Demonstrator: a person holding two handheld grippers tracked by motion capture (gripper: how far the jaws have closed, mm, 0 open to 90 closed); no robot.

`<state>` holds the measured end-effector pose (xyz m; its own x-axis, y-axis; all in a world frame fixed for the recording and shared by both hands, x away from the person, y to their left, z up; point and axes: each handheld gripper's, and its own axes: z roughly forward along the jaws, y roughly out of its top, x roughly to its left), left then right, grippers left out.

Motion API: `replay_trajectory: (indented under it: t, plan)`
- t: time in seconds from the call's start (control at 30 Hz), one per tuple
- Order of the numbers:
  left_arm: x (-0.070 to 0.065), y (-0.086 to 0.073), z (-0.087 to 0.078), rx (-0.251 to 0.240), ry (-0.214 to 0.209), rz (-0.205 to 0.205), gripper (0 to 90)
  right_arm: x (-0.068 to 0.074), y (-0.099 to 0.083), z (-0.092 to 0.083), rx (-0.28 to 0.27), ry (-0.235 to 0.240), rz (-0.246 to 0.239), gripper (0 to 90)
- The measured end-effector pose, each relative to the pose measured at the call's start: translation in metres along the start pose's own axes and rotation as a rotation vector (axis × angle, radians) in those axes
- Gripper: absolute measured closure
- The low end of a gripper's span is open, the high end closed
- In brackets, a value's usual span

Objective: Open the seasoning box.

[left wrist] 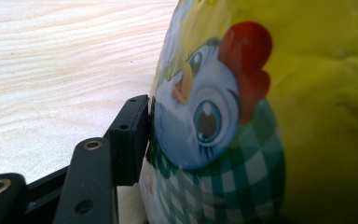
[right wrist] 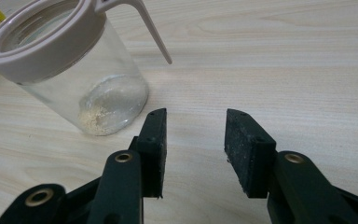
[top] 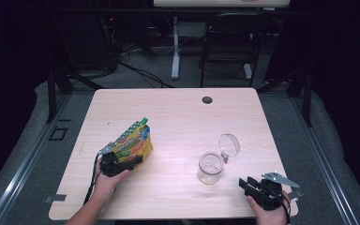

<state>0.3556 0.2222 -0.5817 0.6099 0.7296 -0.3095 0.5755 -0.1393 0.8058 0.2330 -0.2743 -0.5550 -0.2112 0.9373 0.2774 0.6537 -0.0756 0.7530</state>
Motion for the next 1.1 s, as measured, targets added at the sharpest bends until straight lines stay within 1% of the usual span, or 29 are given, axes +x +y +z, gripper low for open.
replay_trajectory:
  t: [0.17, 0.27, 0.3, 0.37, 0.5, 0.57, 0.63, 0.7, 0.73, 0.8, 0.83, 0.87, 0.97, 1.0, 1.1]
  plan:
    - [-0.001, 0.0, 0.0, -0.012, 0.01, 0.012, 48.7, 0.0, 0.0, 0.0, 0.003, 0.0, -0.001, 59.3]
    - [-0.001, 0.0, -0.001, -0.005, 0.016, 0.021, 51.0, 0.0, 0.0, 0.0, 0.003, -0.002, 0.0, 59.3]
    - [-0.002, 0.0, -0.001, -0.013, 0.021, 0.02, 51.2, 0.0, 0.0, 0.0, 0.001, -0.001, 0.0, 59.2]
    - [-0.002, 0.0, -0.001, -0.014, 0.026, 0.02, 52.0, 0.0, 0.0, 0.0, -0.005, -0.003, -0.001, 59.3]
    - [-0.002, 0.0, -0.001, -0.011, 0.028, 0.024, 52.7, 0.001, 0.0, 0.0, -0.01, -0.002, -0.008, 59.3]
    - [-0.002, 0.001, -0.002, 0.0, 0.025, 0.023, 52.9, 0.001, 0.0, 0.0, -0.011, 0.0, -0.008, 59.3]
    - [-0.002, 0.001, -0.002, -0.006, 0.032, 0.023, 53.1, 0.001, 0.001, 0.0, -0.013, 0.0, -0.01, 59.2]
    - [-0.002, 0.002, -0.003, -0.001, 0.039, 0.029, 53.2, 0.001, 0.001, -0.001, -0.017, -0.002, -0.012, 59.3]
    - [-0.001, 0.002, -0.004, 0.005, 0.036, 0.031, 53.2, 0.001, 0.001, -0.001, -0.019, 0.001, -0.013, 59.3]
    - [-0.001, 0.003, -0.005, -0.01, 0.038, 0.025, 53.4, 0.0, 0.001, -0.001, -0.021, 0.0, -0.011, 59.3]
    - [-0.001, 0.004, -0.006, -0.008, 0.034, 0.027, 54.3, 0.0, 0.001, -0.001, -0.021, -0.001, -0.013, 59.3]
    - [0.0, 0.004, -0.007, -0.017, 0.028, 0.022, 54.4, 0.0, 0.001, -0.001, -0.022, -0.001, -0.013, 59.3]
    - [-0.001, 0.005, -0.008, -0.03, 0.026, 0.024, 54.5, -0.001, 0.001, -0.002, -0.025, -0.004, -0.011, 59.3]
    - [-0.001, 0.006, -0.01, -0.021, 0.025, 0.034, 54.5, -0.001, 0.001, -0.002, -0.026, -0.003, -0.01, 59.2]
    - [-0.004, 0.006, -0.01, -0.025, 0.034, 0.045, 54.5, -0.001, 0.002, -0.002, -0.025, -0.003, -0.014, 59.2]
